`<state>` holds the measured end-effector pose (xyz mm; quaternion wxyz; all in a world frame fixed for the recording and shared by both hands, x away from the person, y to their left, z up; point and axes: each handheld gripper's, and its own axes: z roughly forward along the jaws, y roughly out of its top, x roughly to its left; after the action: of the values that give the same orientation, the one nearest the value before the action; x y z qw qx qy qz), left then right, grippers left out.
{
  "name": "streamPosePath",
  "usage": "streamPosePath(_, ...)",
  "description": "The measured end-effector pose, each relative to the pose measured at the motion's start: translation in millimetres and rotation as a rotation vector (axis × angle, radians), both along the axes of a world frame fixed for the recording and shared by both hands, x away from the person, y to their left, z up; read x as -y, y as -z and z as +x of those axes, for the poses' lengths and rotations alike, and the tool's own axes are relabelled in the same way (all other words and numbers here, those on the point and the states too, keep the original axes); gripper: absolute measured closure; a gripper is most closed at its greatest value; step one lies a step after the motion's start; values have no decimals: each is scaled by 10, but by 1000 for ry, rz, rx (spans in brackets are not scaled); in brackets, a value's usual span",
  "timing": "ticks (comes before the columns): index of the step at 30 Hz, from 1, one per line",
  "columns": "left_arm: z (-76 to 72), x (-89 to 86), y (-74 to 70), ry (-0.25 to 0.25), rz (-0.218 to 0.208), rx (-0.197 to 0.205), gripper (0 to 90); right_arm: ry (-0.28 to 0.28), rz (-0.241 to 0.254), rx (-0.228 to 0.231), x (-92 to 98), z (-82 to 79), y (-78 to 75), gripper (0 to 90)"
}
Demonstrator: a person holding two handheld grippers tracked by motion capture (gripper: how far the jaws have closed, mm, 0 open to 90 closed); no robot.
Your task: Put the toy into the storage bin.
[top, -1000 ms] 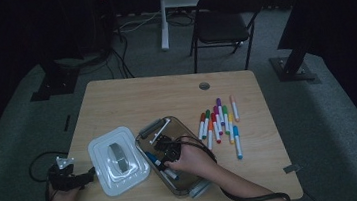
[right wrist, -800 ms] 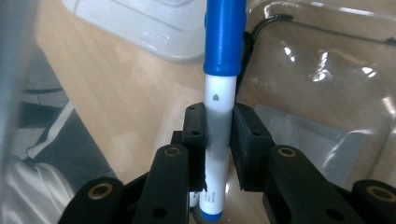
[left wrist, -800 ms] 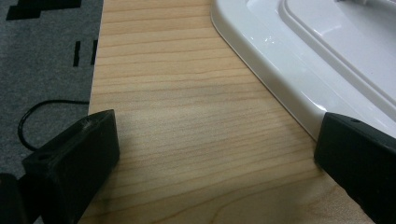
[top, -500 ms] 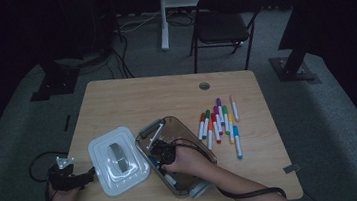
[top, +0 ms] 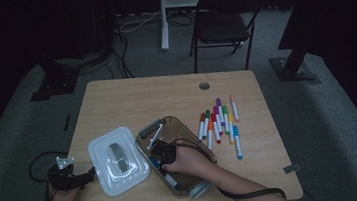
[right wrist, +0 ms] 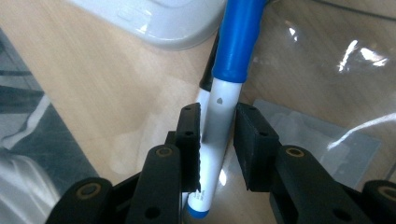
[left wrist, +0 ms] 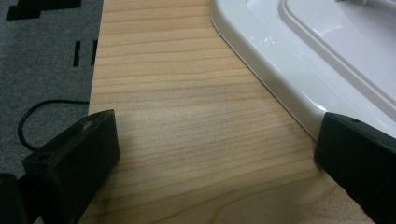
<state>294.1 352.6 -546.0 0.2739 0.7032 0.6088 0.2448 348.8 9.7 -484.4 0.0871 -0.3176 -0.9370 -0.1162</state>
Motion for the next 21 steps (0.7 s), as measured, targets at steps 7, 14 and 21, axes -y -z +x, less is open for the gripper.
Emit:
streamPosePath(7, 0, 0, 0, 0, 0, 0, 7, 2, -15, 18, 27, 3, 14, 696)
streamPosePath(14, 0, 0, 0, 0, 0, 0, 6, 13, 33, 36, 115, 0, -80, 689)
streamPosePath(21, 1, 0, 0, 0, 0, 1, 7, 41, 140, 76, 311, -20, -356, 678)
